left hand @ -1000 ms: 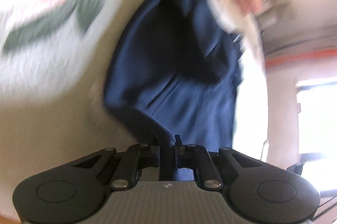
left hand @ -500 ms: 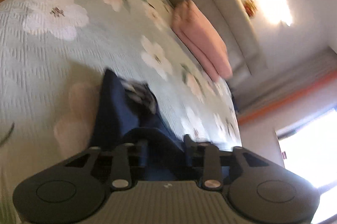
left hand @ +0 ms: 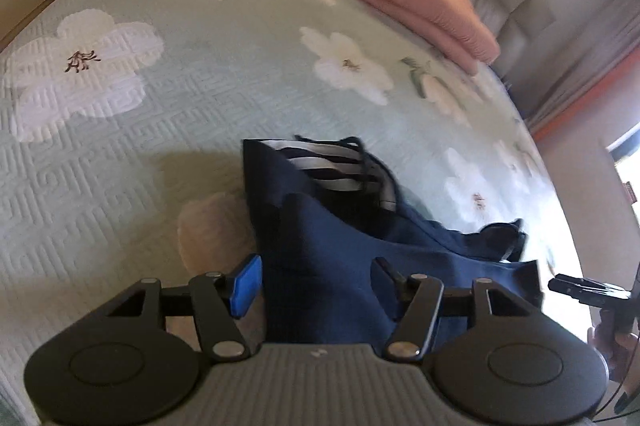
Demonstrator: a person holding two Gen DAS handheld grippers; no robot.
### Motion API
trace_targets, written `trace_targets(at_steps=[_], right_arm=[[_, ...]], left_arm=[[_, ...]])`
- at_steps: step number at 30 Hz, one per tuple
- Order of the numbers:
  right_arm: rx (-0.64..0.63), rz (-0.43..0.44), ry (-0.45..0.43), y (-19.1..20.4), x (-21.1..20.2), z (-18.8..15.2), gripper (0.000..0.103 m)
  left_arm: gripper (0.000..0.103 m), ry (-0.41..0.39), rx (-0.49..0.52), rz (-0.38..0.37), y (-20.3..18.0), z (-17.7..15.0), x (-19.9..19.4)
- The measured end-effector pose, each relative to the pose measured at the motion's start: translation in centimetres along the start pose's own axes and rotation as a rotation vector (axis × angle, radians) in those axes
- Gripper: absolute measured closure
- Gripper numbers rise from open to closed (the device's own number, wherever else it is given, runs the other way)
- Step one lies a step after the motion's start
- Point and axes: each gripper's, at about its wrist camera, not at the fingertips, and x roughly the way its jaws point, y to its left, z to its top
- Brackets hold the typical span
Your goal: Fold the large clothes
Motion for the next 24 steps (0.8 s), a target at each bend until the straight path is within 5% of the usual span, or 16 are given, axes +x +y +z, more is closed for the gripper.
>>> trace_targets(at_steps=[8,10,13,14,15,16,20,24], right_arm=[[0.051,0.066,0.071,-1.5,4.5,1.1,0.029],[0.062,0.078,0.071,-1.3,4.7,0.8,0.078],[0.003,0.048,0.010,0.0,3.4,0.3,0.091],[-0.010,0.044,0.001,0.4,3.0,0.2,0.092],[-0.027,0.035,-0.008,0.9,2.6,-0.1,0.093],[-0.048,0.014,-0.018,1.6,2.1,-0.2,0.094],[-0.024,-0.029,-0.093,2.3,-1.0,0.0,0.096],[-0.032,-0.067,-0.181,2.4,-4.6,1.4,0.096]], left_arm=[[0.031,0.045,-0.020,0.017,1.1,0.7,3.0],[0.039,0.043,-0.006,0.005,0.6,0.7,3.6],[0.047,0.018,0.032,-0.064,-0.6,0.3,3.7],[0.051,0.005,0.067,-0.065,-1.2,0.2,3.7],[0.072,-0.001,0.095,-0.052,-1.8,-0.1,3.8],[0.082,0.005,0.105,-0.023,-2.1,-0.3,4.2],[0.088,-0.071,-0.033,-0.093,-1.5,-0.6,2.1],[0.089,-0.182,-0.062,-0.141,-2.2,0.2,-1.9]])
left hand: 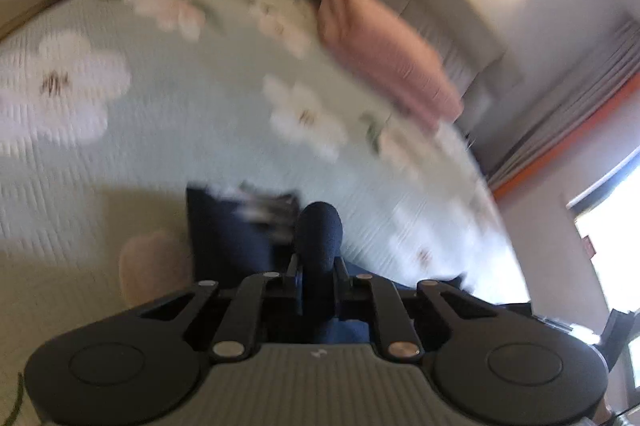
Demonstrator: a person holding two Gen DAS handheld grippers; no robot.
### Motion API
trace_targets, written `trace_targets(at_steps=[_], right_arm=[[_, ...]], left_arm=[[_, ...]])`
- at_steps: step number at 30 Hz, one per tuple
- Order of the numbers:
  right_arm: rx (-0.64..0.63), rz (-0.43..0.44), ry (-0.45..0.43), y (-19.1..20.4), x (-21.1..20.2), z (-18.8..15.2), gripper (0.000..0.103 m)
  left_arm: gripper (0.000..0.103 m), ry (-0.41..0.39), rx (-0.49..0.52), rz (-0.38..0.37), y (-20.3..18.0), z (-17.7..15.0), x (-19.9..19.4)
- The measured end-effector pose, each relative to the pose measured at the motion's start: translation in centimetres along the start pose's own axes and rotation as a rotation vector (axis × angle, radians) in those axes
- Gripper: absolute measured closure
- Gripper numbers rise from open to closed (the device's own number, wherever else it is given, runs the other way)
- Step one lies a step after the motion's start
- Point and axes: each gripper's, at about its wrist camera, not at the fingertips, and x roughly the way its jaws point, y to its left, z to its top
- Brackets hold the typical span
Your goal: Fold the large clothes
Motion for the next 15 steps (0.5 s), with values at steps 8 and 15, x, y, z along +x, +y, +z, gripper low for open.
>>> trace_targets(at_steps=[8,15], right_arm=[[0.031,-0.034,-0.123,-0.7,2.6,5.7,0.097],[0.009,-0.064,0.103,0.1,15.5,2.2,0.096]], left_arm=[[0.096,-0.097,0.130,0.051,-1.9,5.1,2.9],[0.099,-0.078,-0.023,0.236,3.7,4.7,10.9]])
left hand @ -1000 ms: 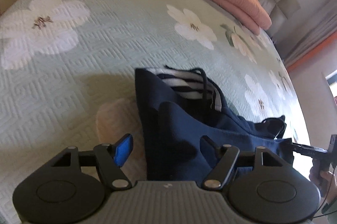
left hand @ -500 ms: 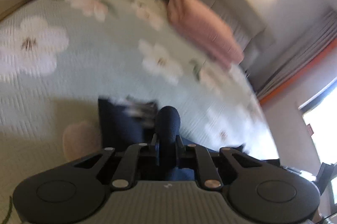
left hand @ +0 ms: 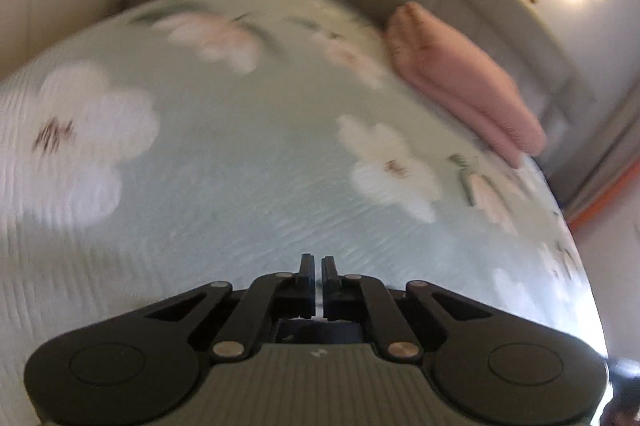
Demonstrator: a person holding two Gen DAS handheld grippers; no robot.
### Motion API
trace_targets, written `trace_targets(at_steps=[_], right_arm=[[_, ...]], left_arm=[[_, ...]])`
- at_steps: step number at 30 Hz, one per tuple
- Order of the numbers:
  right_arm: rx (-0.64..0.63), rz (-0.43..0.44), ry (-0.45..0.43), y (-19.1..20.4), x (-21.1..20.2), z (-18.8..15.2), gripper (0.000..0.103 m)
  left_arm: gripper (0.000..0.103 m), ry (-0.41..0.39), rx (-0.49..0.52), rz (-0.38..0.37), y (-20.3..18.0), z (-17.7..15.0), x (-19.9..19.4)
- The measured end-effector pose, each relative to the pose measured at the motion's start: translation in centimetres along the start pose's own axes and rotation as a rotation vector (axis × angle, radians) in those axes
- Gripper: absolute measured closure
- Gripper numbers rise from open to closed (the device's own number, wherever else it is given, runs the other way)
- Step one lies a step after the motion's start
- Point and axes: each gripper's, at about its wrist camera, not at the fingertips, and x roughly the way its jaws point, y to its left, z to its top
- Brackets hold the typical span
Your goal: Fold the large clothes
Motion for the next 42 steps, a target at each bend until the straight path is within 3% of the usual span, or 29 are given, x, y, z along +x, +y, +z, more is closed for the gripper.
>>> trace_targets(at_steps=[1,2,3,4,5,7,9,12,15,16,17,18,19,23,25,26,28,31,33,35,37,38,40,41,42], right_arm=[[0.001,-0.009,0.009,0.1,0.3,-0.4,0.095],[0.001,-0.013,0.004,0.0,0.2,-0.6,0.081],[-0.003,-0.018,-0.003,-0.1,-0.2,-0.7,0.075],[-0.007,-0.016,-0.014,-0.3,-0.9,-0.6,0.064],[-0.007,-0.002,-0.028,-0.6,-1.7,-0.6,0.059],[0.000,0.021,-0.047,-1.4,-3.6,-0.6,0.053],[-0.004,0.029,-0.050,-1.9,-4.8,-0.6,0.050],[-0.038,0.024,-0.022,-1.6,-5.3,-0.8,0.036],[-0.019,0.023,0.034,-1.5,-3.4,-1.3,0.035],[0.006,0.030,0.066,-1.5,-2.4,-1.5,0.038],[0.031,0.042,0.092,-1.6,-1.8,-1.7,0.048],[0.060,0.062,0.100,-1.7,-1.6,-1.8,0.057],[0.087,0.066,0.088,-1.6,-1.8,-1.8,0.060],[0.020,0.018,0.011,0.1,-4.3,-1.4,0.059],[0.003,0.023,-0.033,0.7,-5.6,-1.3,0.059],[0.006,0.033,-0.042,0.9,-5.9,-1.3,0.056],[0.019,0.044,-0.051,1.5,-6.2,-1.4,0.056],[0.016,0.074,-0.045,2.4,-6.9,-2.0,0.056],[-0.010,0.122,-0.010,3.3,-7.1,-3.0,0.056],[-0.079,0.116,0.048,4.6,-6.2,-4.2,0.056],[-0.151,0.029,0.104,5.8,-4.3,-5.8,0.058],[-0.158,0.011,0.096,5.8,-3.9,-6.4,0.051],[-0.094,-0.040,0.098,5.1,-4.1,-6.0,0.048],[-0.061,-0.071,0.103,4.9,-4.6,-5.6,0.057],[-0.046,-0.114,0.105,4.8,-5.4,-5.3,0.058]], left_arm=[[0.099,0.000,0.011,-0.016,0.0,-0.3,-0.3],[0.098,0.007,0.048,-0.034,-0.4,-0.6,-0.8],[0.091,0.017,0.086,-0.034,-0.9,-0.8,-1.3],[0.081,0.026,0.126,-0.029,-1.3,-1.0,-1.9],[0.073,0.039,0.156,-0.033,-1.6,-1.3,-2.6],[0.045,0.056,0.160,-0.037,-1.7,-1.4,-3.5],[0.037,0.061,0.120,-0.058,-1.0,-1.6,-4.6],[0.037,0.098,0.084,-0.082,-0.5,-1.6,-4.2],[0.041,0.281,0.089,-0.137,-1.1,-2.0,-1.2],[0.061,0.307,0.088,-0.117,-1.4,-2.2,-0.3],[0.076,0.273,0.089,-0.115,-1.7,-2.3,-0.2],[0.087,0.234,0.084,-0.128,-1.8,-2.2,-0.4],[0.088,0.189,0.075,-0.127,-2.0,-2.1,-0.9],[0.090,0.011,0.200,-0.100,-4.9,-1.3,-4.8],[0.089,-0.045,0.198,-0.086,-4.6,-0.3,-5.8],[0.089,-0.039,0.182,-0.080,-4.3,0.1,-5.4],[0.089,-0.001,0.178,0.021,-3.0,-0.3,-3.1],[0.086,0.140,0.151,0.048,-0.9,-2.0,1.3],[0.082,0.095,0.143,0.037,-0.6,-2.9,1.3],[0.073,0.070,0.117,0.012,-0.7,-3.0,0.2],[0.068,0.046,0.101,-0.015,-0.8,-3.0,-0.9],[0.068,0.036,0.112,-0.008,-1.0,-2.8,-1.7],[0.068,0.010,0.164,0.033,-1.9,-2.8,-3.7],[0.068,-0.015,0.202,0.039,-2.5,-2.6,-5.1],[0.067,-0.031,0.229,0.040,-3.3,-2.7,-6.6]])
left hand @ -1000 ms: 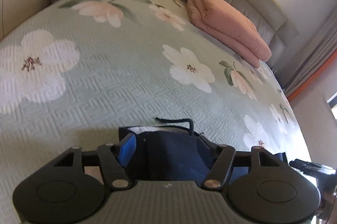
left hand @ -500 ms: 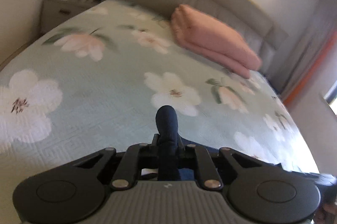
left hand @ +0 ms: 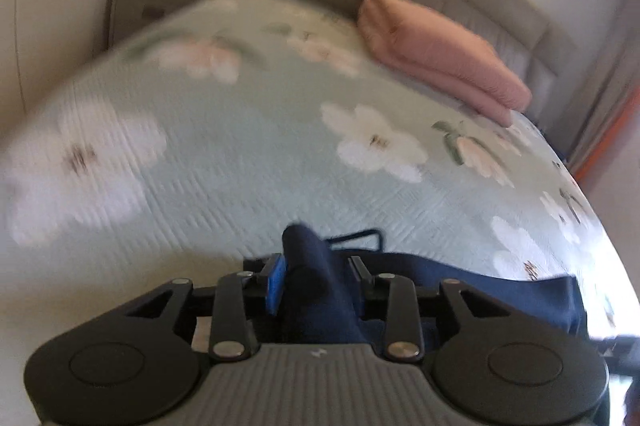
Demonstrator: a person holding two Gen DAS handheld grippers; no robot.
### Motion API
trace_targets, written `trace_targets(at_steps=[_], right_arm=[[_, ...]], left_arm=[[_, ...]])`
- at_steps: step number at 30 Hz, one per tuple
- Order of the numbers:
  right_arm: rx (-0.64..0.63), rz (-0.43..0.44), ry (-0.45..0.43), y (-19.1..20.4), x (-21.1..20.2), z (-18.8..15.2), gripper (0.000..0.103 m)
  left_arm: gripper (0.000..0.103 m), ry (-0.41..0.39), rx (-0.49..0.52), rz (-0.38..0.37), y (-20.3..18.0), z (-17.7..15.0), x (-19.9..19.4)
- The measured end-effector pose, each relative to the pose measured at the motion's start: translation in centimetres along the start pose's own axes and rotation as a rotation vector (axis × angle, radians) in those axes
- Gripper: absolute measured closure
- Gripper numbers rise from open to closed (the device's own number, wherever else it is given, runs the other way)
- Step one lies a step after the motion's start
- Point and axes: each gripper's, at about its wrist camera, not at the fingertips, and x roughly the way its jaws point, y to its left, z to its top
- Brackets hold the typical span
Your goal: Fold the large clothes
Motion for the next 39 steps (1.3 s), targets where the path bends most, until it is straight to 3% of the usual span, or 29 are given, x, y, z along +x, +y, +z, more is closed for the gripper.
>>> trace_targets(at_steps=[2,4,6,8,10,12,14,15,16,17,18,20,21,23,24,29,33,39], right_arm=[[0.036,-0.025,-0.028,-0.3,-2.8,0.0,0.058],[0.070,0.101,-0.029,0.7,-5.7,-0.4,0.058],[0.042,0.205,-0.012,3.2,-7.6,-1.4,0.058],[-0.032,0.259,-0.014,6.4,-8.7,-2.9,0.058],[-0.090,0.221,-0.009,8.7,-8.2,-4.6,0.058],[-0.096,0.197,0.035,9.1,-6.2,-6.7,0.058],[-0.049,0.195,0.049,7.6,-5.9,-8.0,0.037],[-0.024,0.189,0.059,6.7,-6.0,-8.5,0.035],[0.005,0.173,0.080,5.6,-6.1,-9.2,0.034],[0.020,0.140,0.106,4.7,-6.0,-9.8,0.041],[0.017,0.076,0.149,4.0,-5.6,-10.7,0.046],[0.084,0.082,0.168,1.2,-5.8,-13.0,0.046],[0.120,0.083,0.185,0.1,-6.3,-13.5,0.047],[0.147,0.054,0.202,-1.1,-7.5,-13.6,0.062],[0.161,0.051,0.196,-1.3,-8.0,-13.5,0.064],[0.154,0.079,0.072,0.2,-10.2,-11.5,0.063],[0.101,0.036,0.179,1.9,-6.9,-12.8,0.063],[0.121,0.050,0.178,0.9,-8.3,-14.1,0.061]], left_arm=[[0.059,-0.019,0.048,-0.039,-1.4,-0.1,-3.0],[0.047,0.006,0.064,-0.116,-2.9,-1.2,-5.1],[0.049,0.067,0.091,-0.184,-4.8,-3.4,-6.3],[0.049,0.114,0.123,-0.197,-6.3,-6.2,-6.6],[0.067,0.192,0.119,-0.174,-6.7,-9.1,-5.8],[0.070,0.236,0.124,-0.135,-6.2,-12.0,-5.2],[0.088,0.270,0.114,-0.093,-5.1,-14.1,-5.8],[0.096,0.271,0.110,-0.065,-4.2,-14.7,-6.5],[0.097,0.273,0.094,-0.034,-3.2,-15.4,-7.1],[0.099,0.280,0.060,-0.003,-1.9,-16.0,-7.9],[0.100,0.281,0.018,-0.010,-0.7,-16.5,-8.6],[0.100,0.295,-0.077,-0.025,1.3,-16.9,-9.8],[0.099,0.299,-0.092,-0.018,1.6,-16.8,-10.4],[0.098,0.294,-0.080,-0.006,1.4,-16.3,-11.5],[0.093,0.280,-0.067,-0.007,1.0,-15.9,-11.7],[0.078,0.225,-0.010,-0.077,-3.0,-14.3,-11.2],[0.079,0.307,0.040,0.039,-3.6,-15.7,-8.3],[0.082,0.311,-0.066,0.026,-1.1,-15.8,-10.2]])
